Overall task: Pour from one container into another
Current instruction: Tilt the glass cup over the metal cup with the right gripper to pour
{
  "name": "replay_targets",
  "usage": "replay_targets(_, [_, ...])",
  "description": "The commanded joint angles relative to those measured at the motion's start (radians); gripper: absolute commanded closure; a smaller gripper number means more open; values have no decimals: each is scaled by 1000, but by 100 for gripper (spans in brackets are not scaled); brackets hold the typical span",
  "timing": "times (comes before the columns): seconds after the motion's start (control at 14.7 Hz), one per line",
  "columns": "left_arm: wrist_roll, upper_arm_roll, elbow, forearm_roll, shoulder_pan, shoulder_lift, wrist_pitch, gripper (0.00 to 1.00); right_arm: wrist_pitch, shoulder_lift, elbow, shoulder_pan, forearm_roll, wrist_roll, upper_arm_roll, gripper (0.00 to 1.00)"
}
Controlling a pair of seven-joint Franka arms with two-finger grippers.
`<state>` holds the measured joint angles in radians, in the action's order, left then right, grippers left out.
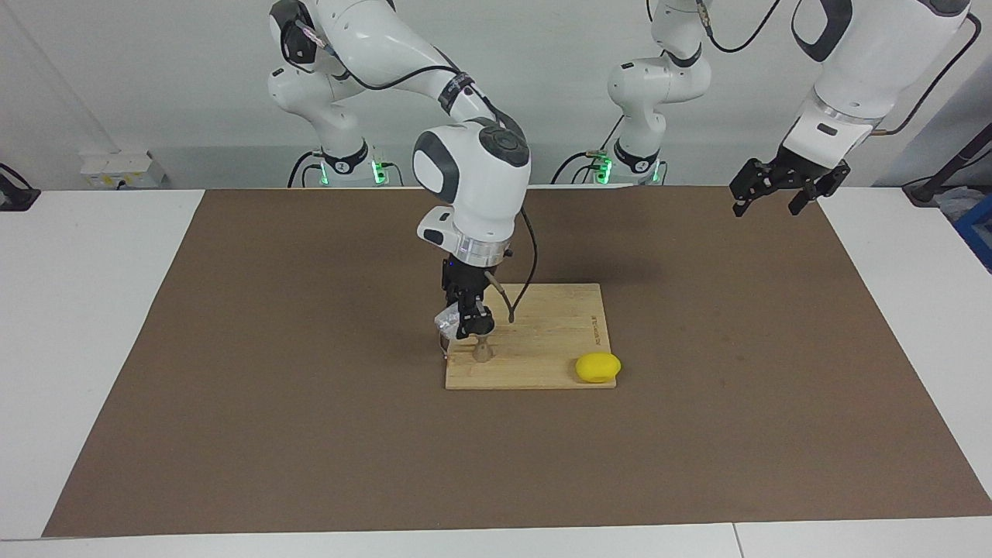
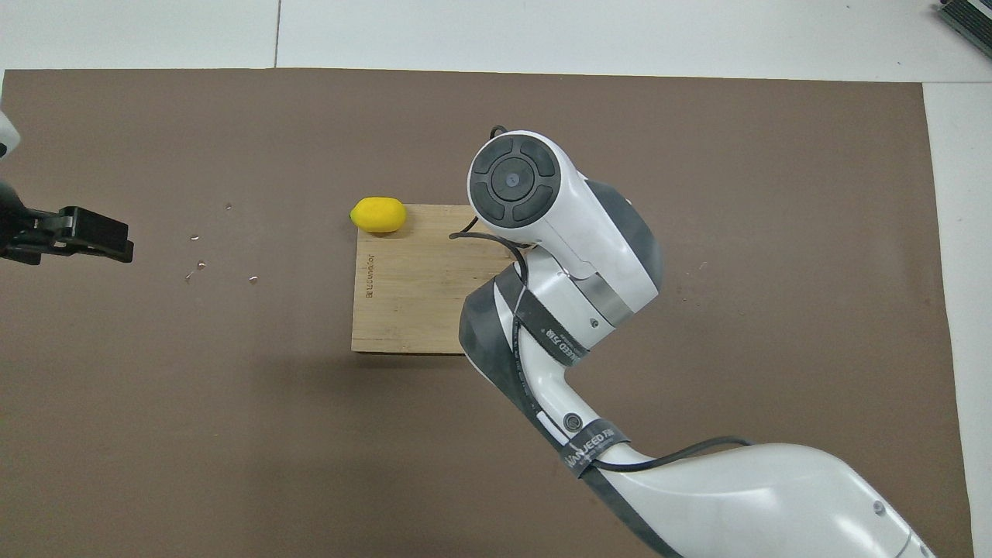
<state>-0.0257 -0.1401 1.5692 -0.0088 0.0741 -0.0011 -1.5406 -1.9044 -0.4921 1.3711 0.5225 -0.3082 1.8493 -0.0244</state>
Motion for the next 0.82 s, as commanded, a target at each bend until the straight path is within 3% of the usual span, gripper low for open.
replay_targets(0.0, [12,-6,20,7,12,-19,-3,0,21,3,-17,-30,61,-16,-6,100])
replay_targets(0.75, [12,-6,20,7,10,-19,-3,0,5,12,0,-153,331,-94,-6,100])
